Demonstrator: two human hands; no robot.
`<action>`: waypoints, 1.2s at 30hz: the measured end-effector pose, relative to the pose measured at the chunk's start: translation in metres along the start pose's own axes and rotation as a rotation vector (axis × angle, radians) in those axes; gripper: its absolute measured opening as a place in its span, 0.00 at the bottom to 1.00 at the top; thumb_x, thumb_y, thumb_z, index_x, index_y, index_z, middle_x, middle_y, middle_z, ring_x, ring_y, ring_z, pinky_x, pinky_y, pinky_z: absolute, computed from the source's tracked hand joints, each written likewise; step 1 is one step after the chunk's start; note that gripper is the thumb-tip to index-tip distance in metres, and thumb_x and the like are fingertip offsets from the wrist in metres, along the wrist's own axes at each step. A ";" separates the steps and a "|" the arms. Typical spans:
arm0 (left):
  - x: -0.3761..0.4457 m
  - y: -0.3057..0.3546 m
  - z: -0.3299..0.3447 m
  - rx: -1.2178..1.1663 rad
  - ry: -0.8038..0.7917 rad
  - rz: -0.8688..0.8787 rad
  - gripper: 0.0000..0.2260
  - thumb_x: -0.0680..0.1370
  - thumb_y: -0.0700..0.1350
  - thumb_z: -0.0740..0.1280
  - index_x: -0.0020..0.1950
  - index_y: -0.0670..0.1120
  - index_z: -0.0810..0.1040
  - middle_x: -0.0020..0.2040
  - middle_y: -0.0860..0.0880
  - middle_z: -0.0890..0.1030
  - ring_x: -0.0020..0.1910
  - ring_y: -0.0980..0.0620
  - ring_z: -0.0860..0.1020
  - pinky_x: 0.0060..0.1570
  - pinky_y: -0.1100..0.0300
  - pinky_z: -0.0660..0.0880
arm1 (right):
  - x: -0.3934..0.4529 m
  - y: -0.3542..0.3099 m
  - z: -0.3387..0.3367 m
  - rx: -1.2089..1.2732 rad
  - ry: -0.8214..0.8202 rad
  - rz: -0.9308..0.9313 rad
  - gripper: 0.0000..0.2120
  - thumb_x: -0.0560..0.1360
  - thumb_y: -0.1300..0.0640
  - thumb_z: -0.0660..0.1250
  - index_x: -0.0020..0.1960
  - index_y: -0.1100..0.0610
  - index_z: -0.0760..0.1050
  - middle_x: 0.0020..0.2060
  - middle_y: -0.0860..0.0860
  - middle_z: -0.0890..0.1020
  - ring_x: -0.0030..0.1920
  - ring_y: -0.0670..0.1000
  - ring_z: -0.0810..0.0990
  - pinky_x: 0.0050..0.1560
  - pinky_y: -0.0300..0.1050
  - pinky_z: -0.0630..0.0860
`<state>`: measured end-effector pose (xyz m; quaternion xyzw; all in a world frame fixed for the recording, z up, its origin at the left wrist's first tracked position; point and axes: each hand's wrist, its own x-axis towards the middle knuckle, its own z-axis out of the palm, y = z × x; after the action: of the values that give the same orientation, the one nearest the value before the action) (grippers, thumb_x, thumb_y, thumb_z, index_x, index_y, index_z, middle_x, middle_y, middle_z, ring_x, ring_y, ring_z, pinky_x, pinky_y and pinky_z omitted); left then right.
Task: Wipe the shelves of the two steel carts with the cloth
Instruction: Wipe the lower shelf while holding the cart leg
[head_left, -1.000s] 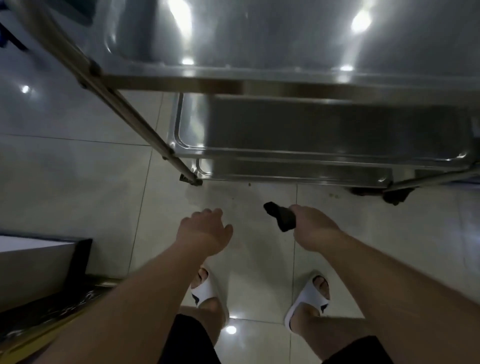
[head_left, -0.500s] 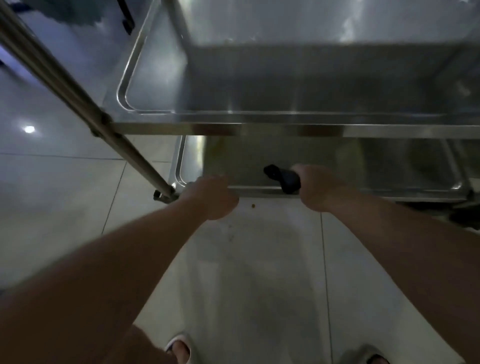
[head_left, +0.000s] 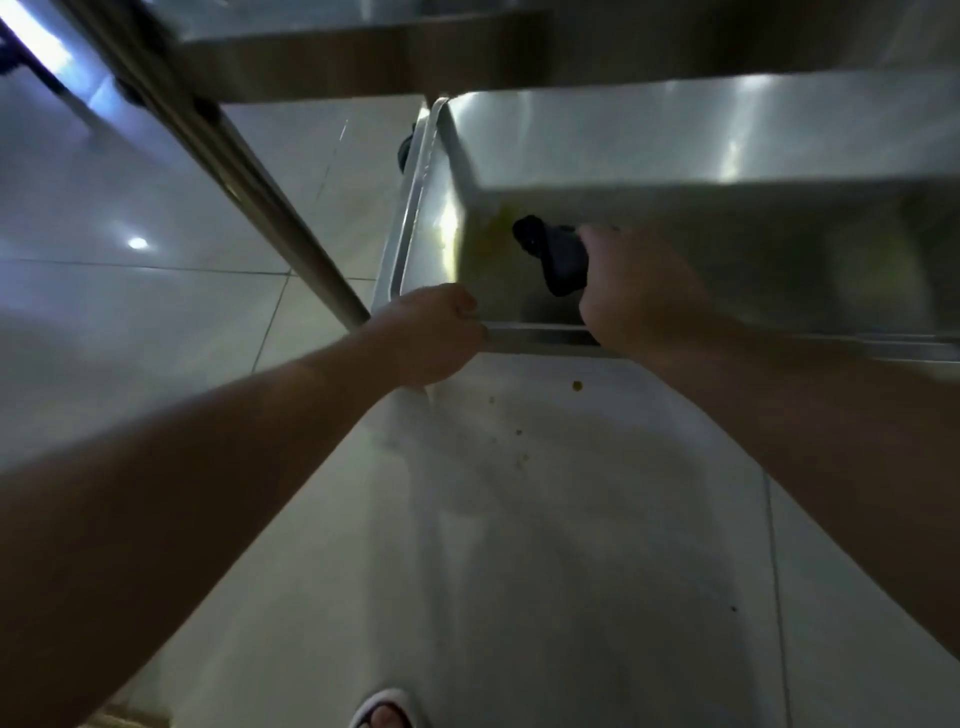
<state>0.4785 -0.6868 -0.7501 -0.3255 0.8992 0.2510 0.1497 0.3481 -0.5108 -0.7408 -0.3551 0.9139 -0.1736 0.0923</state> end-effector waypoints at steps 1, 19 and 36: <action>-0.002 -0.006 0.002 -0.035 0.020 -0.011 0.20 0.81 0.57 0.67 0.73 0.58 0.76 0.72 0.53 0.77 0.61 0.48 0.80 0.62 0.54 0.79 | 0.001 -0.006 0.010 -0.005 0.016 -0.004 0.15 0.76 0.69 0.61 0.60 0.57 0.73 0.50 0.54 0.76 0.48 0.58 0.75 0.42 0.51 0.72; -0.006 -0.130 0.005 -0.644 0.414 0.045 0.26 0.72 0.70 0.69 0.63 0.57 0.73 0.58 0.52 0.78 0.54 0.58 0.78 0.46 0.64 0.78 | 0.086 -0.119 0.112 0.077 -0.372 -0.152 0.32 0.80 0.48 0.63 0.82 0.51 0.59 0.83 0.56 0.58 0.83 0.60 0.53 0.82 0.60 0.50; 0.044 -0.097 0.014 -1.153 0.594 0.199 0.12 0.73 0.47 0.69 0.29 0.54 0.74 0.27 0.52 0.72 0.27 0.52 0.71 0.33 0.56 0.76 | 0.145 0.033 0.076 -0.128 -0.104 0.371 0.36 0.83 0.36 0.44 0.86 0.53 0.48 0.85 0.56 0.48 0.83 0.62 0.46 0.82 0.59 0.47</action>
<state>0.5109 -0.7655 -0.8153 -0.3243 0.6494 0.6050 -0.3272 0.2438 -0.6059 -0.8299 -0.1945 0.9668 -0.0768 0.1470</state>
